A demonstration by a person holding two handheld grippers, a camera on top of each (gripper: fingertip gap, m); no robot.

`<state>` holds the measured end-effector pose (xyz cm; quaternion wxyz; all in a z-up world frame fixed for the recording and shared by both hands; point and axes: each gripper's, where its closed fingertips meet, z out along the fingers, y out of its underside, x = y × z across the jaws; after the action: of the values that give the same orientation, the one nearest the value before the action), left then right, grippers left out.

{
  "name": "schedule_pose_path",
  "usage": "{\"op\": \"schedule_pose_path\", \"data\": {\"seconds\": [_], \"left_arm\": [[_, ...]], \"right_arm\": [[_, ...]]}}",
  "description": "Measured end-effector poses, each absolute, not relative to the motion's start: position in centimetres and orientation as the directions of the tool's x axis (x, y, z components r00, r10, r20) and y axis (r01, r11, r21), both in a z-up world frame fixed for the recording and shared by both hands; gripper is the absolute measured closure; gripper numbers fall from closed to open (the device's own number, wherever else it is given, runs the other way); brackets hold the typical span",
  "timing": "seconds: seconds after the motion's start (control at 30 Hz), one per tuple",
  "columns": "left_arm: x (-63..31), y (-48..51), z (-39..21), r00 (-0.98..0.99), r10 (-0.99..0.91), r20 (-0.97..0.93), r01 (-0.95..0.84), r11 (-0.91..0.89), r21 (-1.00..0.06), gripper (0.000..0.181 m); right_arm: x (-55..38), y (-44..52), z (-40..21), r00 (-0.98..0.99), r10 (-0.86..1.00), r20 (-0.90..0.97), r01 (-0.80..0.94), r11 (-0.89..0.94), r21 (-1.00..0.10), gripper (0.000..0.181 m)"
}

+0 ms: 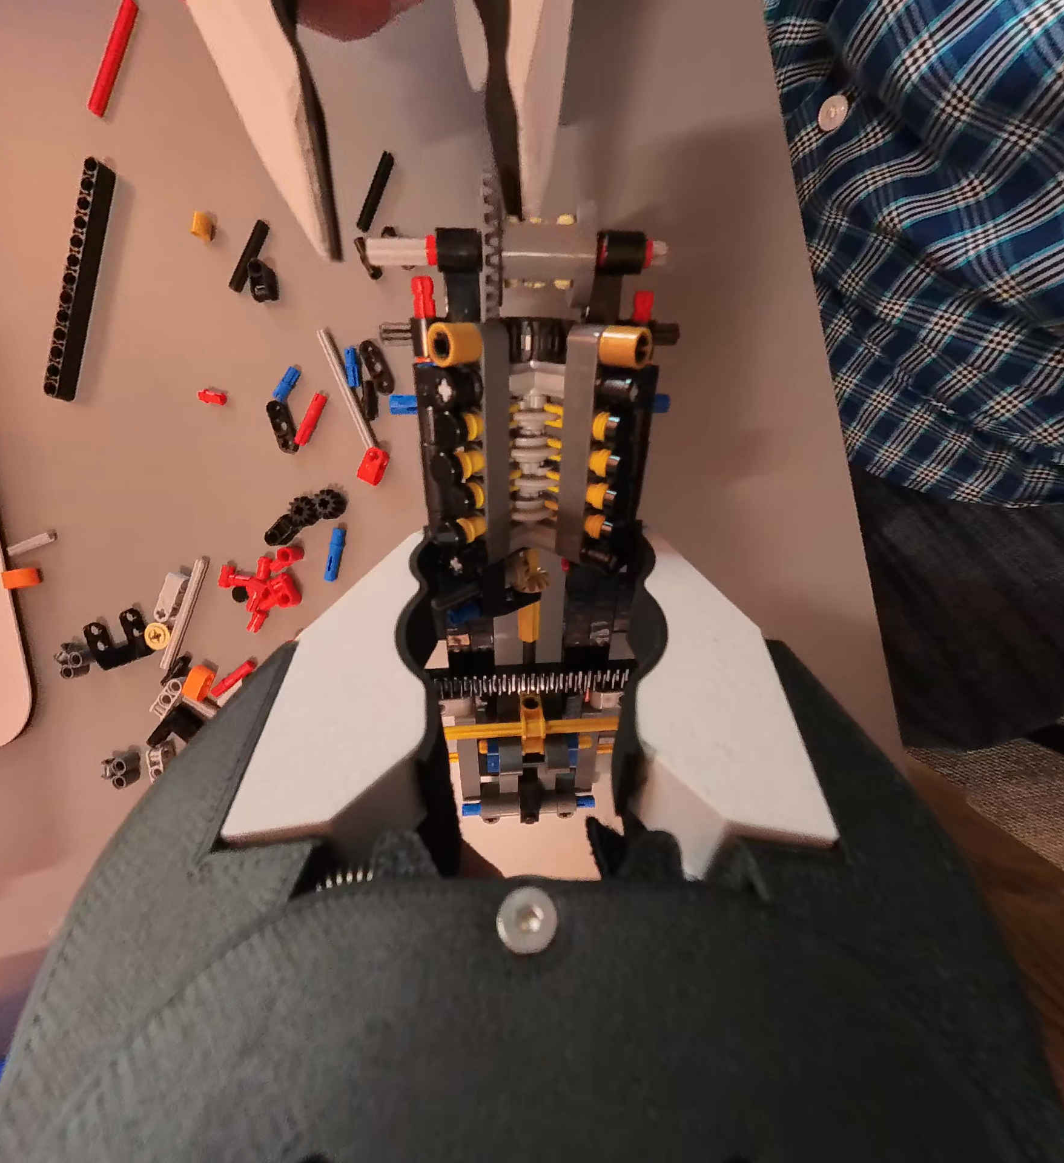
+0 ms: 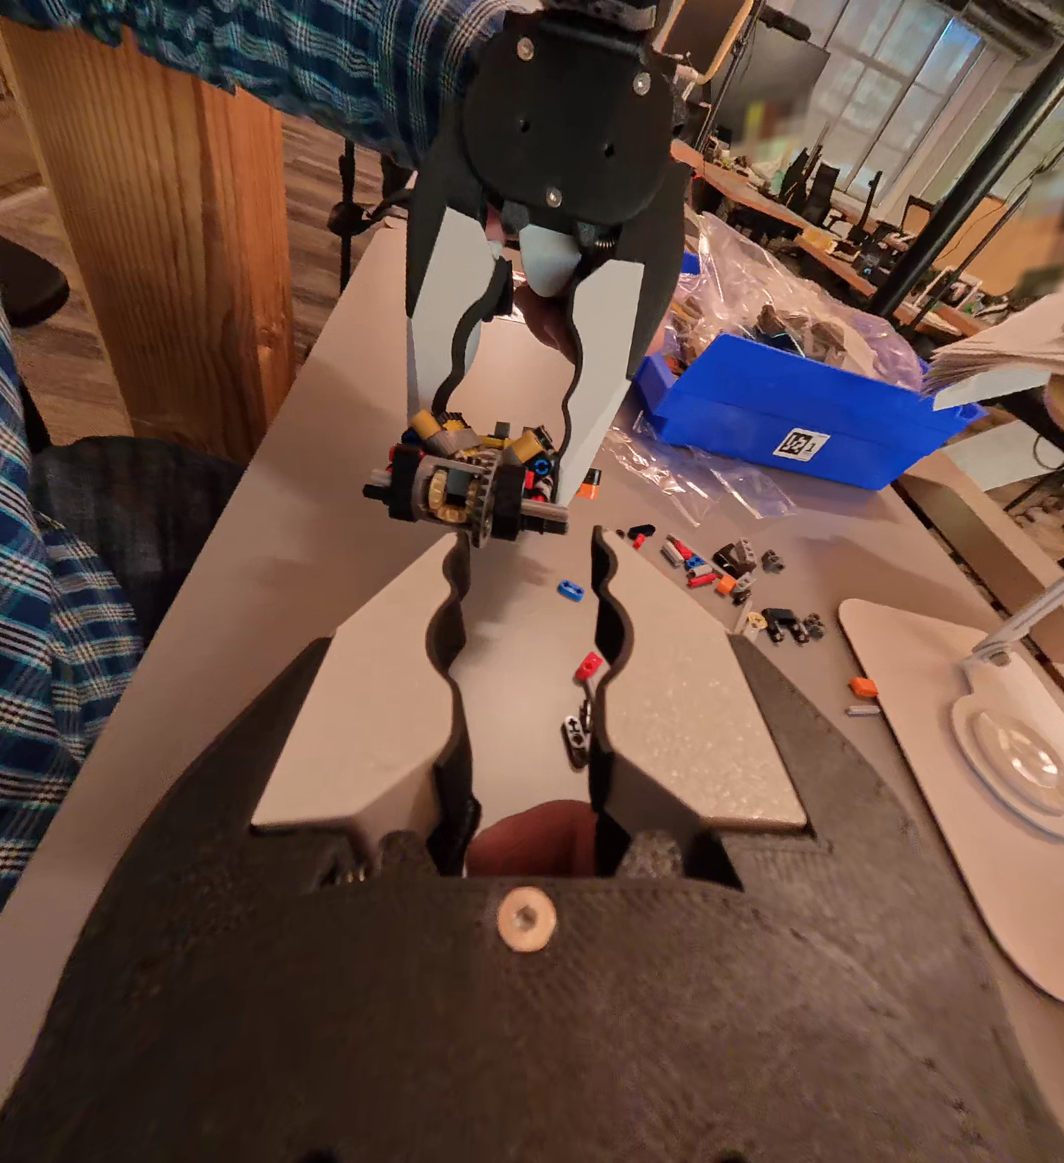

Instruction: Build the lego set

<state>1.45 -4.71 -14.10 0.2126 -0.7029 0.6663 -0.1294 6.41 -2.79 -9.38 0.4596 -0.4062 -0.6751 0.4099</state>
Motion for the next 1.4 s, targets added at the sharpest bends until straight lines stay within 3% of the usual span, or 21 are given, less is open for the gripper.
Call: {"op": "schedule_pose_path", "data": {"seconds": [0.37, 1.4], "left_arm": [[1.8, -5.1, -14.0, 0.049, -0.994, -0.096, -0.888, 0.001, -0.460, 0.123], [1.9, -5.3, -14.2, 0.035, -0.996, -0.077, -0.888, 0.004, -0.460, 0.123]], "right_arm": [[6.4, -3.3, -9.3, -0.289, 0.857, 0.426, 0.142, 0.478, -0.867, 0.151], [6.6, -3.6, -9.9, -0.294, 0.845, 0.448, 0.148, 0.503, -0.852, 0.159]]}}
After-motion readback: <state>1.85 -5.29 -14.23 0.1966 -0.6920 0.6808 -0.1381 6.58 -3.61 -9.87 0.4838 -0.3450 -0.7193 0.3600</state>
